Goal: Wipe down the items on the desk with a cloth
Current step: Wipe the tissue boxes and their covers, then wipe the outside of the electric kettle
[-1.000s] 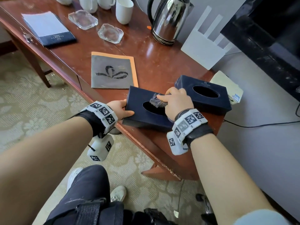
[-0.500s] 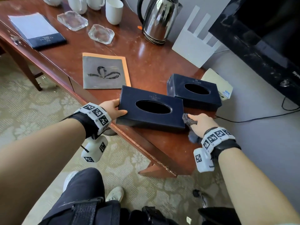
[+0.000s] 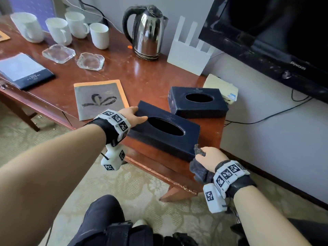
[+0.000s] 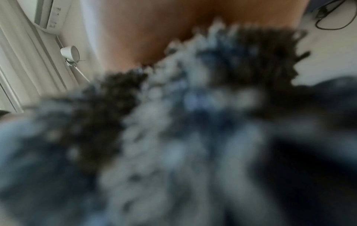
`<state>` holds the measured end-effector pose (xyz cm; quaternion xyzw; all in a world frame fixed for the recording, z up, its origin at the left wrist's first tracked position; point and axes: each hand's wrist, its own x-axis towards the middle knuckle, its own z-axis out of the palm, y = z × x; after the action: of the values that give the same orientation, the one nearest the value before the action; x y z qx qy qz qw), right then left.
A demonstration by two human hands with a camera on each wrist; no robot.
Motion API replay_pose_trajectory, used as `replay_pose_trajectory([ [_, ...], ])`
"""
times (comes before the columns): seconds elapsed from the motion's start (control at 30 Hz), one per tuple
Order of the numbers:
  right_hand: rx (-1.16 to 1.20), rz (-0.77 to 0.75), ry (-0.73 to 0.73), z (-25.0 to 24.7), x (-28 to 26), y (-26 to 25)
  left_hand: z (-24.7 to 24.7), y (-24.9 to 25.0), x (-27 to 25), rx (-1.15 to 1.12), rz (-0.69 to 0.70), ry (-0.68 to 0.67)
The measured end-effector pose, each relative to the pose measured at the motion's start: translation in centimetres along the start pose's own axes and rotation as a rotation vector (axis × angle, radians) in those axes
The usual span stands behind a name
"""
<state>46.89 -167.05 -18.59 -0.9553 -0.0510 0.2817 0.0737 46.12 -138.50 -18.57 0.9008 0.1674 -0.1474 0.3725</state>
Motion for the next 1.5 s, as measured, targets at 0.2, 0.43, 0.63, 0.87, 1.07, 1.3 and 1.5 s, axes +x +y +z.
replay_pose_trajectory([
  [0.2,-0.004,0.001,-0.026,0.5,-0.4,-2.0,-1.7,1.7,5.3,0.04,0.081,-0.036],
  [0.43,0.007,0.025,-0.069,0.3,1.8,-8.6,-6.1,2.2,11.8,0.154,0.144,-0.131],
  [0.63,0.039,0.061,-0.048,-0.6,5.4,-14.4,-10.3,0.7,16.0,0.214,0.192,-0.16],
  [0.87,0.014,0.097,-0.066,-2.4,7.6,-17.6,-13.3,-1.0,18.6,0.222,0.224,-0.148],
  [1.07,0.044,0.056,0.151,-8.3,6.9,-17.9,-15.3,0.0,18.6,0.276,0.212,-0.096],
  [1.3,0.276,-0.156,0.501,-14.3,7.8,-19.7,-18.8,2.3,16.7,0.268,0.244,0.031],
  [1.5,0.286,-0.257,0.521,-16.6,10.8,-21.7,-22.9,2.5,18.2,0.177,0.272,0.172],
])
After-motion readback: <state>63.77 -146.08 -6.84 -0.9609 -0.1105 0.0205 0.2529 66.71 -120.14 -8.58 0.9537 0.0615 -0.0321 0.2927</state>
